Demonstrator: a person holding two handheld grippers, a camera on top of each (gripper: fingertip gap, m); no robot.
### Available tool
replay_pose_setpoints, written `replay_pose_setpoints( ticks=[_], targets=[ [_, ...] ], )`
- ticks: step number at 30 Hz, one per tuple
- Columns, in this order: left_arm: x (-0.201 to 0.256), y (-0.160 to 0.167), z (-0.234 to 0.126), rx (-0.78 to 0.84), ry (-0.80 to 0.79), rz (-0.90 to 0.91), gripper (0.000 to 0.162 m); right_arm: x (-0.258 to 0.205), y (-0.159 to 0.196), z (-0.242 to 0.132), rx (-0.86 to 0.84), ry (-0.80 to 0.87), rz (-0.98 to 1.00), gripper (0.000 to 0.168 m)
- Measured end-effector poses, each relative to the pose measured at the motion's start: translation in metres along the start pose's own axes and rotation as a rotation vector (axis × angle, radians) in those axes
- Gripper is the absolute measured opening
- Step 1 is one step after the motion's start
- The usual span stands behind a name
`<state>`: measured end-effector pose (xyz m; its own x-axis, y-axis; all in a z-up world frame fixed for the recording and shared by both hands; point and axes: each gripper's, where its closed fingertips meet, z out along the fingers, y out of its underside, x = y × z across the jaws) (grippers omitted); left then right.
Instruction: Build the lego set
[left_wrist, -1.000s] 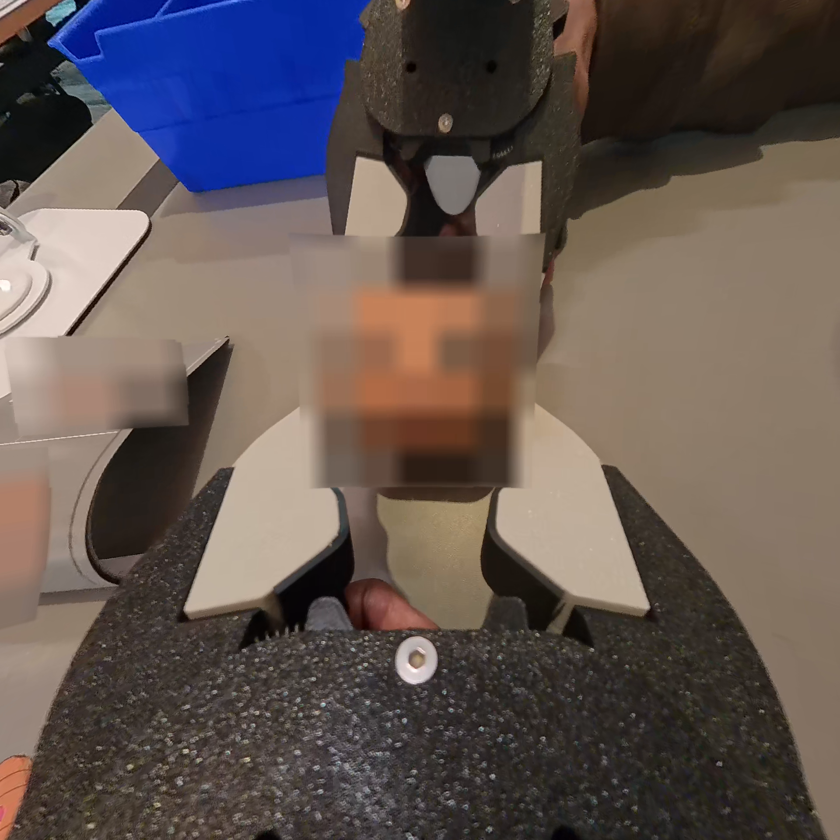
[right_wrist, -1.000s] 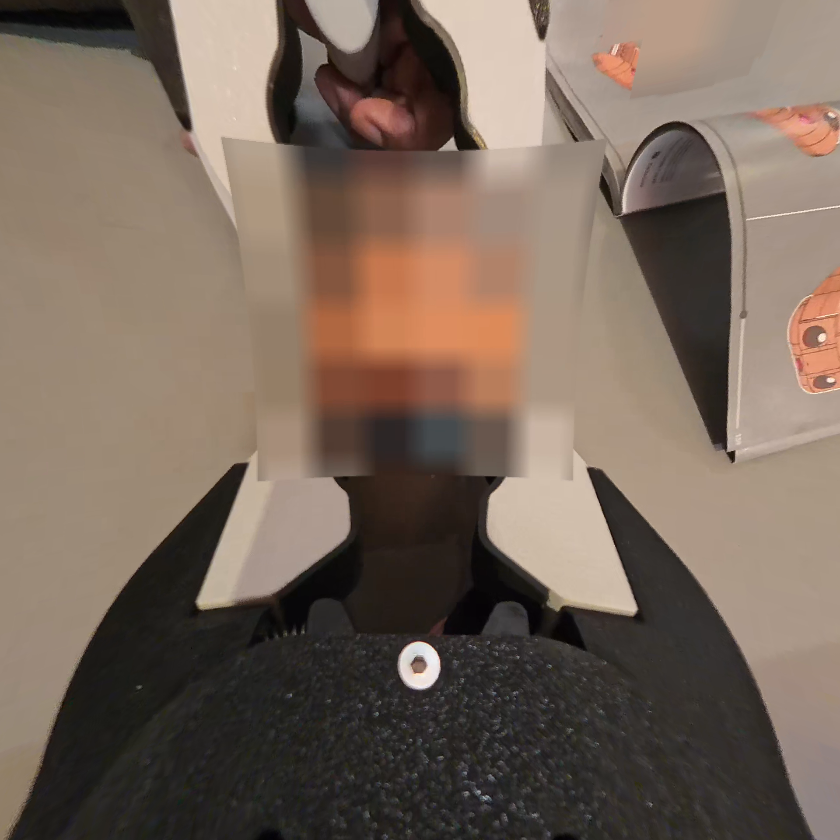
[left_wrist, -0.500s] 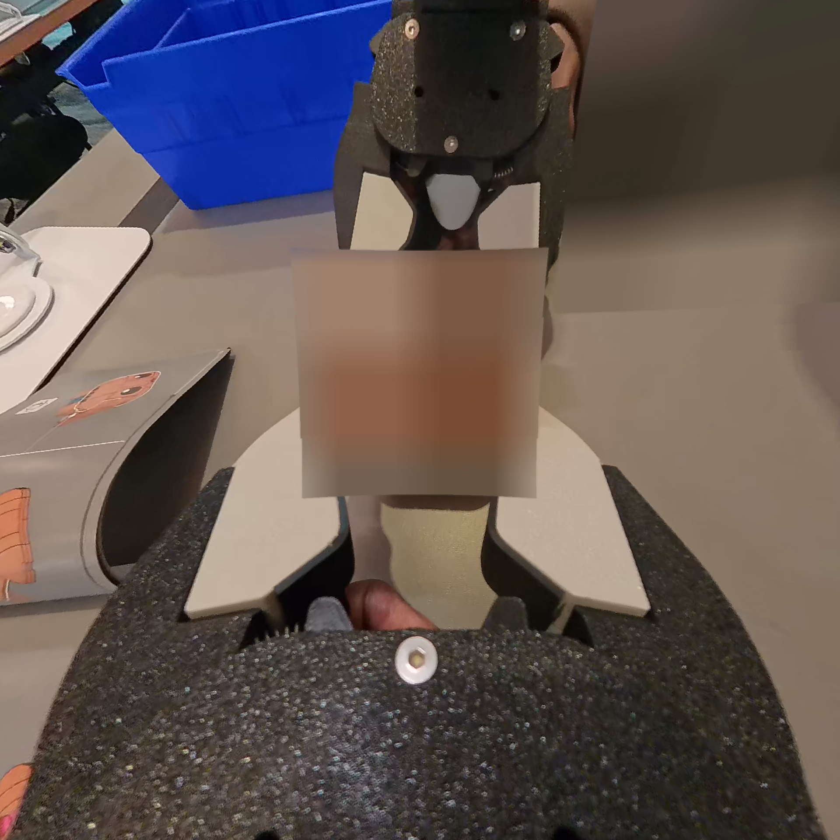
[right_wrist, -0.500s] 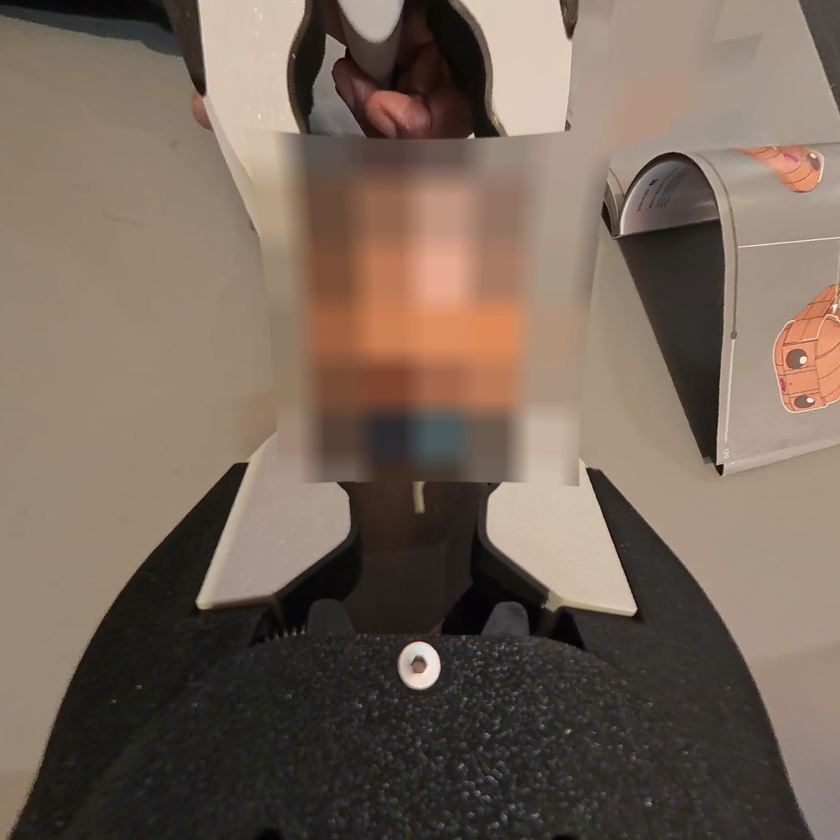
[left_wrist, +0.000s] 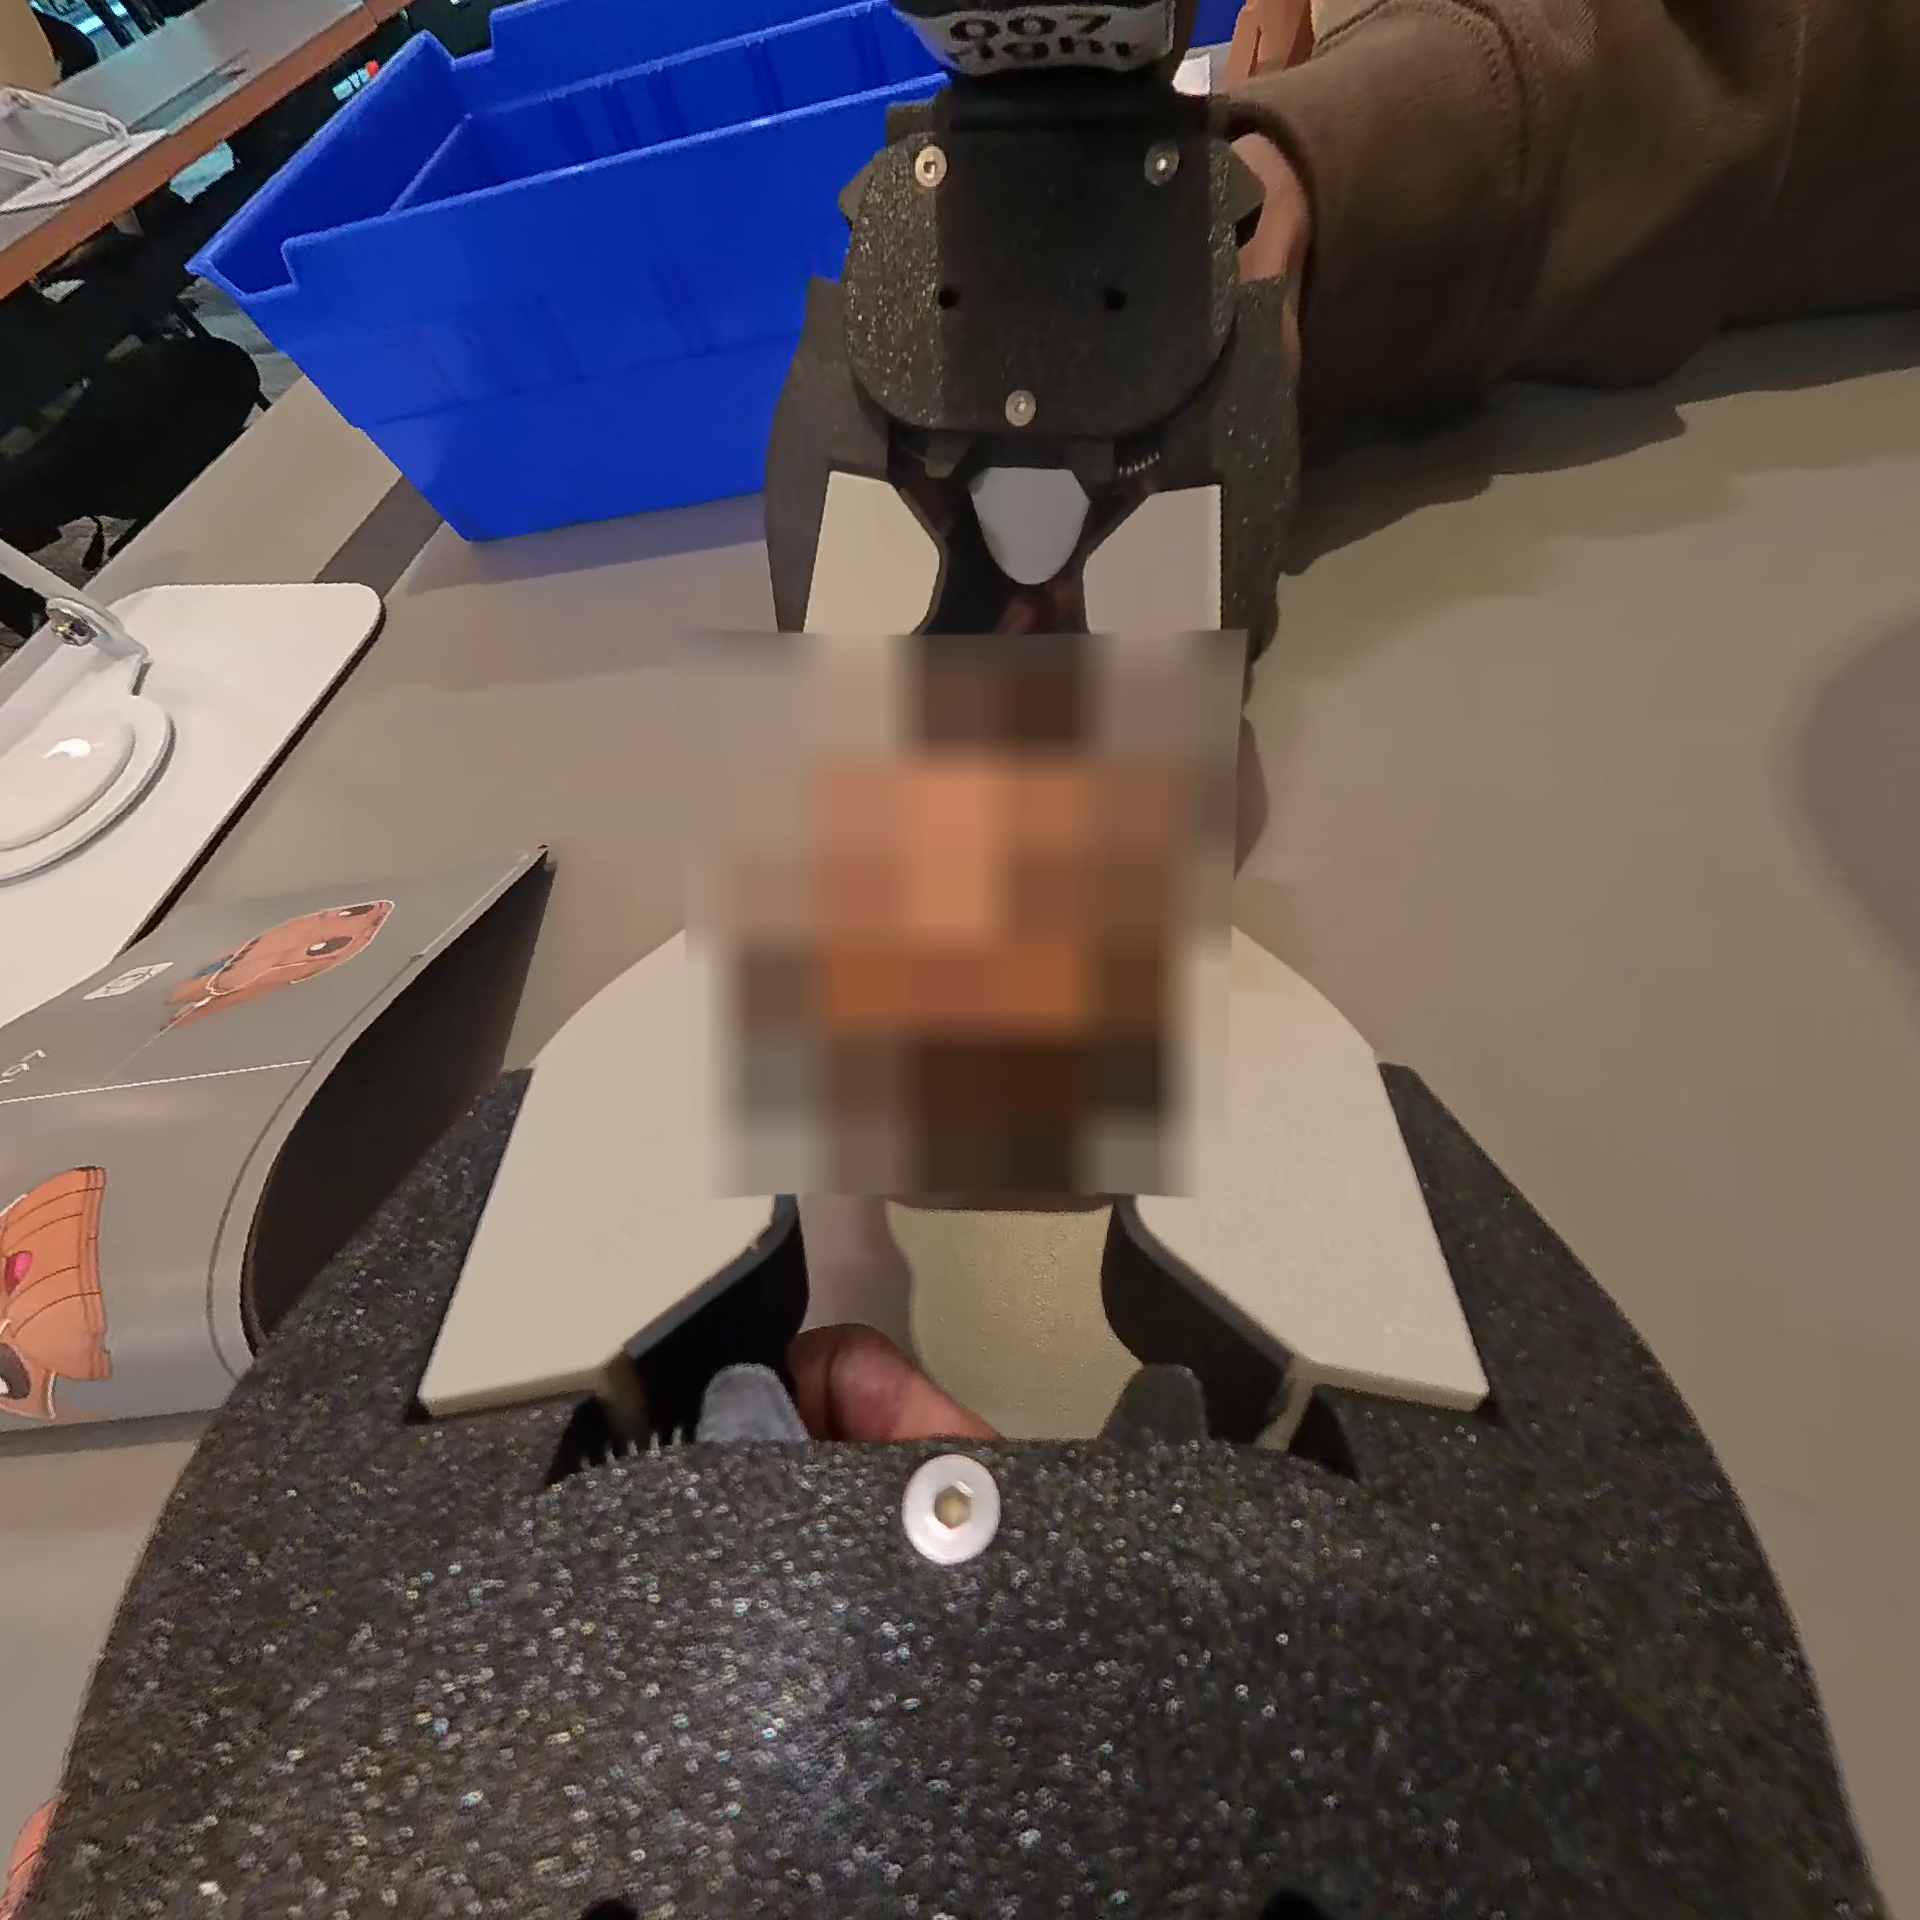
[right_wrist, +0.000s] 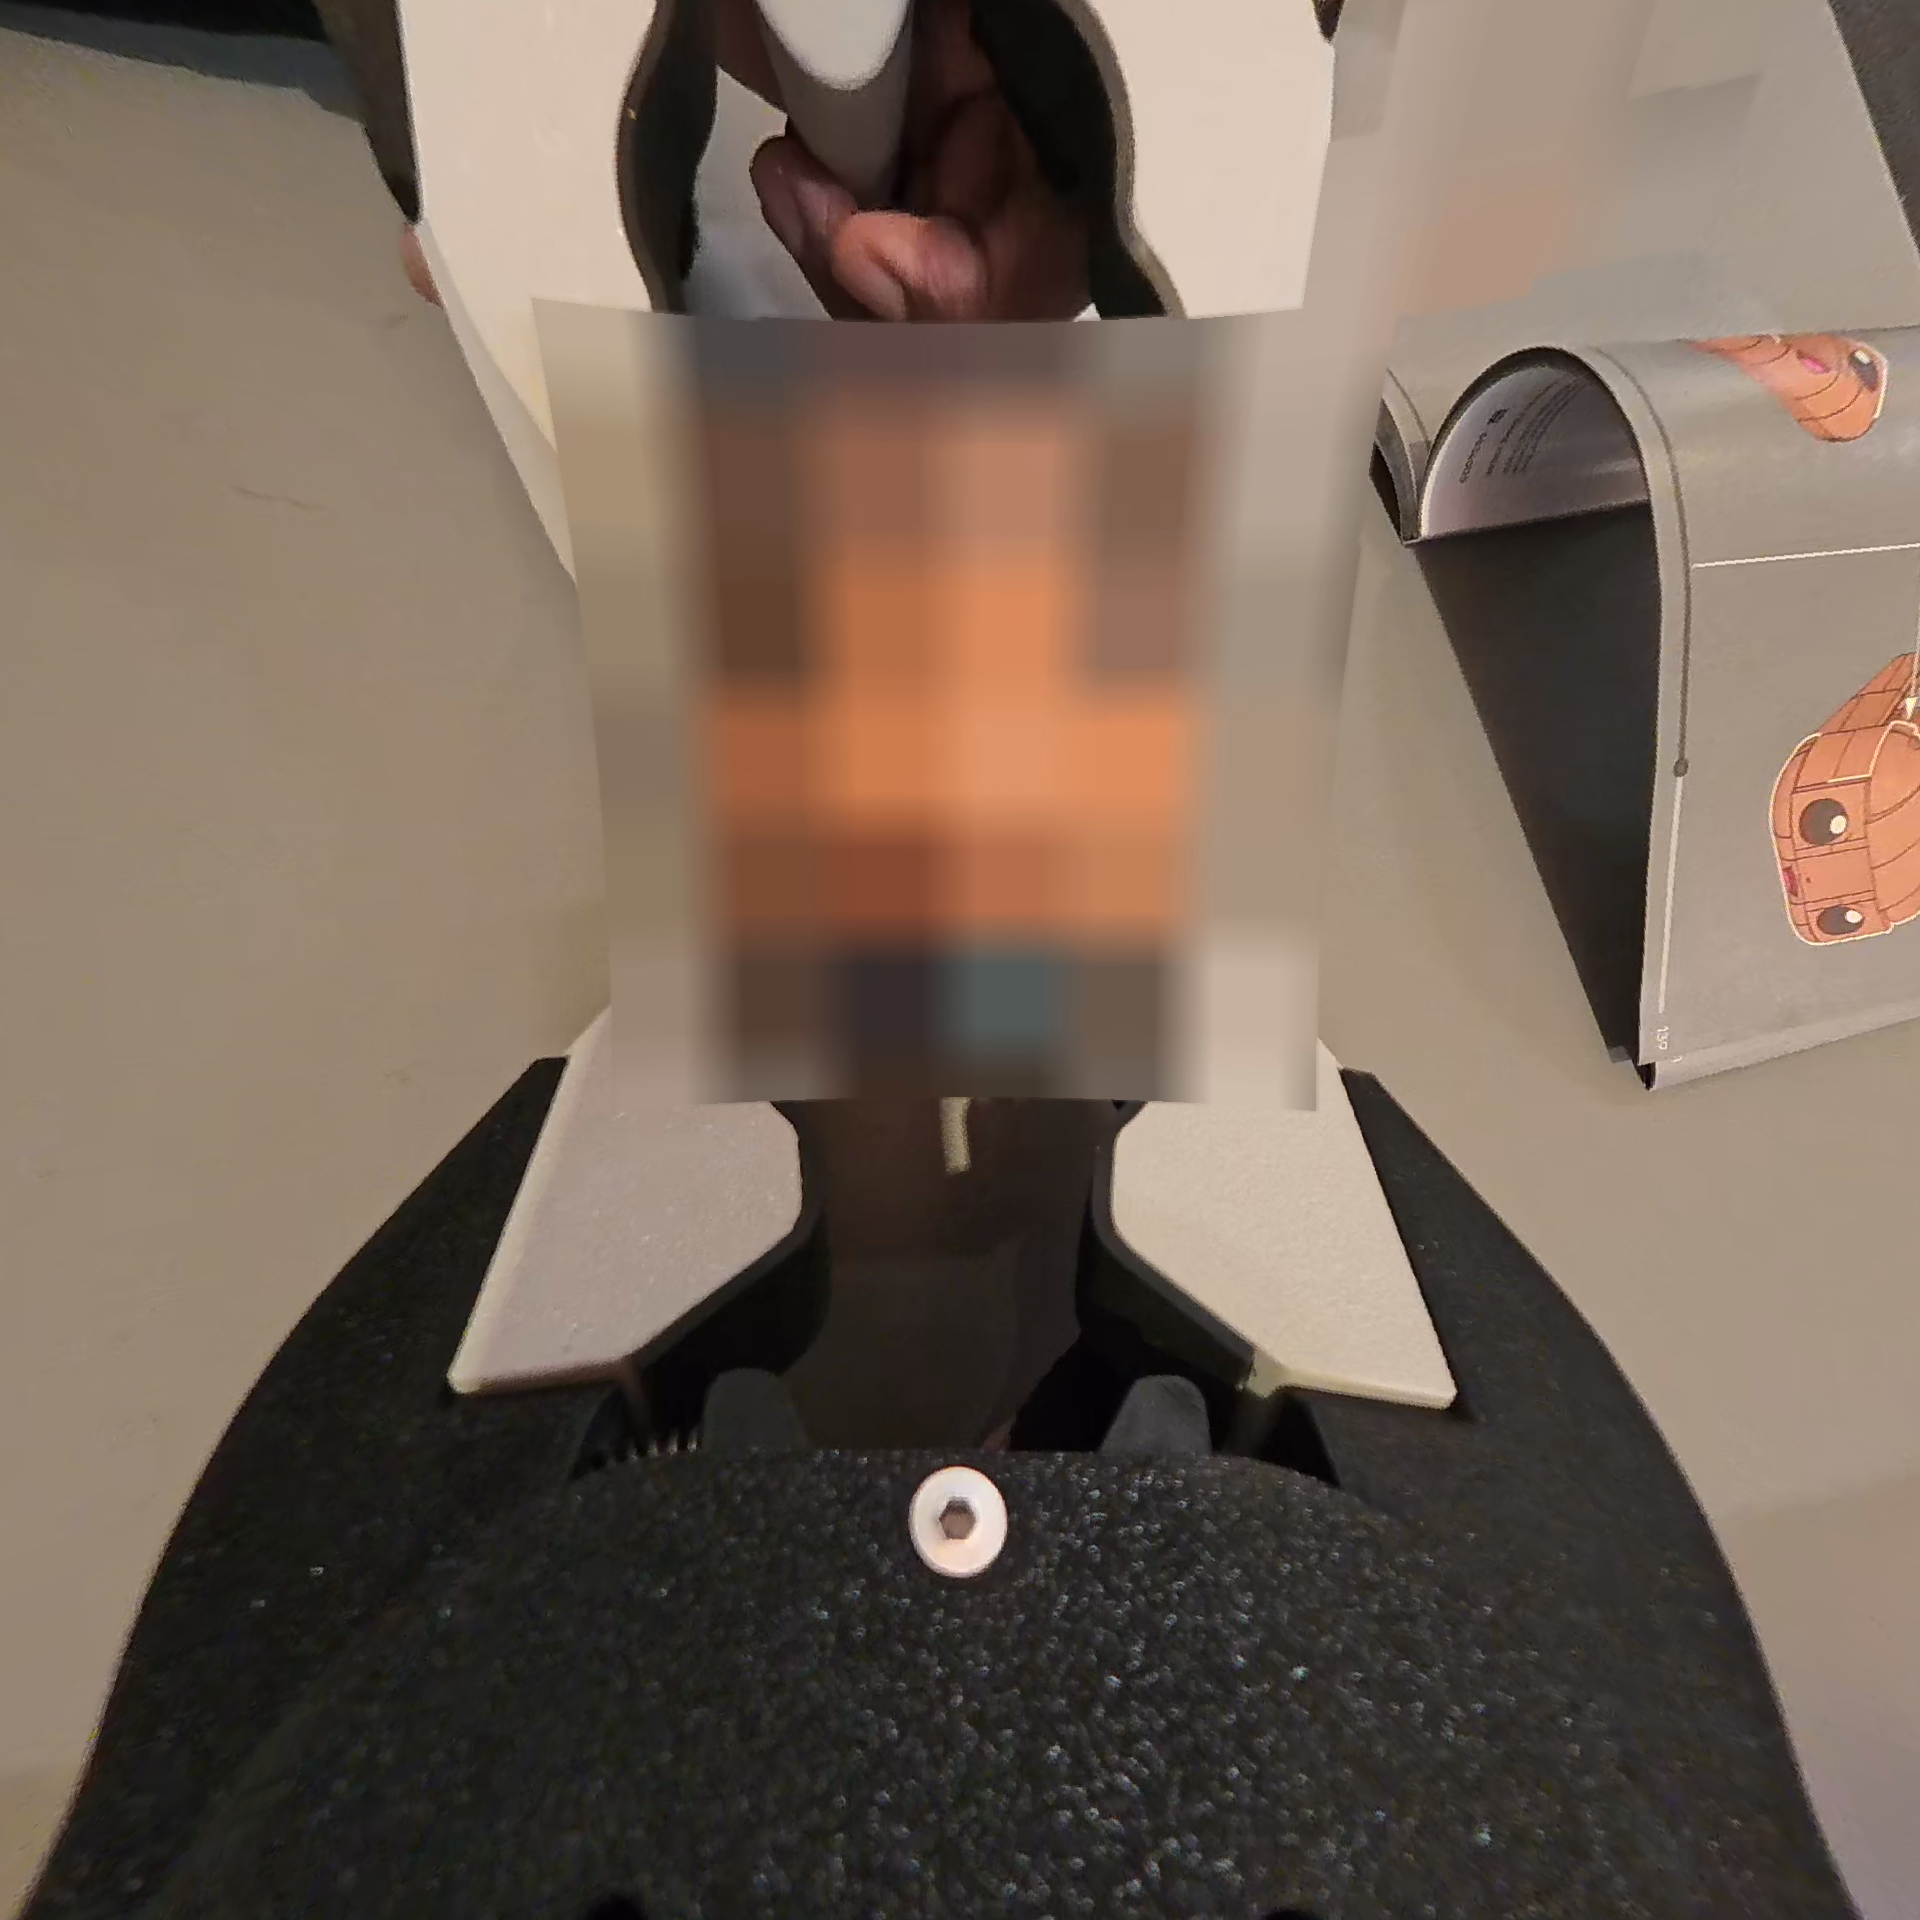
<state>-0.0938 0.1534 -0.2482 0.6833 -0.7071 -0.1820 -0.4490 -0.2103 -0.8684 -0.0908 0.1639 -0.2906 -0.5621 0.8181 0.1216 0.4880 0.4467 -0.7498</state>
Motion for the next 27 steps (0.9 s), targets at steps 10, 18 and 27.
replay_pose_setpoints(
  ticks=[10,18,27],
  targets=[
    [-0.0012,-0.0069,-0.0011,0.037,-0.004,-0.010,0.063,0.0001,0.0000,0.0001,-0.001,0.001,0.000,0.057],
    [-0.0002,-0.0092,0.0013,0.041,-0.006,-0.004,0.060,-0.0001,0.0017,0.0010,-0.015,0.003,-0.004,0.057],
    [-0.0014,-0.0079,0.0009,0.006,-0.004,-0.025,0.060,-0.0001,0.0011,0.0009,-0.011,0.009,-0.012,0.057]
  ],
)
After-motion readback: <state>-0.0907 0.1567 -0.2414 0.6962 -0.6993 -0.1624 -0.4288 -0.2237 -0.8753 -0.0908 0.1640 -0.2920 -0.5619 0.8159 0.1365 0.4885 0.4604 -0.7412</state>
